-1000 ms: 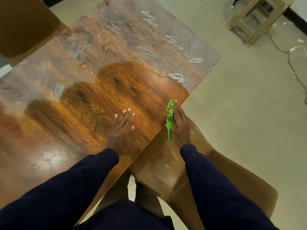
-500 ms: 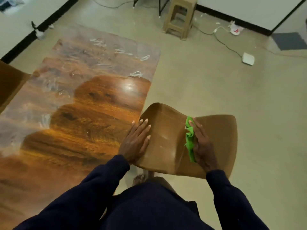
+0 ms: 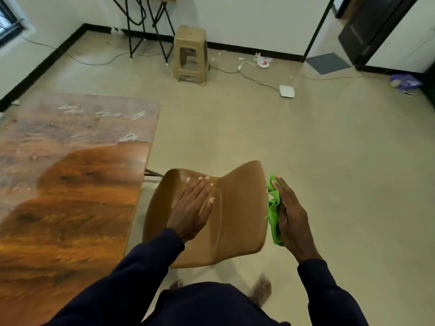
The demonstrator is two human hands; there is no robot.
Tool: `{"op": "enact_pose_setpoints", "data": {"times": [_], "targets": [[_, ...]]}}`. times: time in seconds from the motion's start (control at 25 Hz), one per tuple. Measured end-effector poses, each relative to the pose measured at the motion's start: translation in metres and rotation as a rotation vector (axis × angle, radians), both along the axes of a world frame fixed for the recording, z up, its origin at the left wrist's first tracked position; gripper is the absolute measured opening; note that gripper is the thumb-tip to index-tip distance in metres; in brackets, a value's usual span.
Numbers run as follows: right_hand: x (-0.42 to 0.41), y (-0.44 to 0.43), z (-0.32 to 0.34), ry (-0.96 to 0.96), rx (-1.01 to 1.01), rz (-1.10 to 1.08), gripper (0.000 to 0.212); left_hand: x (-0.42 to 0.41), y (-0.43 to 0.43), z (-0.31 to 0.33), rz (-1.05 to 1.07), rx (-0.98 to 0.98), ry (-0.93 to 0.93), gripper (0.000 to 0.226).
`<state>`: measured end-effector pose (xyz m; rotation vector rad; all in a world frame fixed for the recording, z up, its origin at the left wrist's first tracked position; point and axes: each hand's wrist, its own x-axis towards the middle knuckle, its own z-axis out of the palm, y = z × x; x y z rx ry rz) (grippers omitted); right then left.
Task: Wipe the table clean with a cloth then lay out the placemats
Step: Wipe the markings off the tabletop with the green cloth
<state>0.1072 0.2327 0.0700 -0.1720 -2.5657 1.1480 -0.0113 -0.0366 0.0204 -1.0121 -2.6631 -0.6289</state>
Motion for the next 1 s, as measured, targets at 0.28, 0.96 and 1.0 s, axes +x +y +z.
{"op": "enact_pose_setpoints", "data": {"times": [0.28,0.96,1.0], "targets": [[0.005,0.166,0.000,-0.009,0.046,0.081,0.057,0.035,0.167,0.007,0.062,0.017,-0.027,0.051],[-0.280,0.326,-0.005,-0.048,0.230,0.468,0.065,-0.161,0.351,-0.020,0.425,0.113,-0.009,0.049],[-0.305,0.326,-0.006,-0.036,0.265,0.509,0.067,-0.181,0.354,-0.018,0.442,0.100,0.013,0.049]]}}
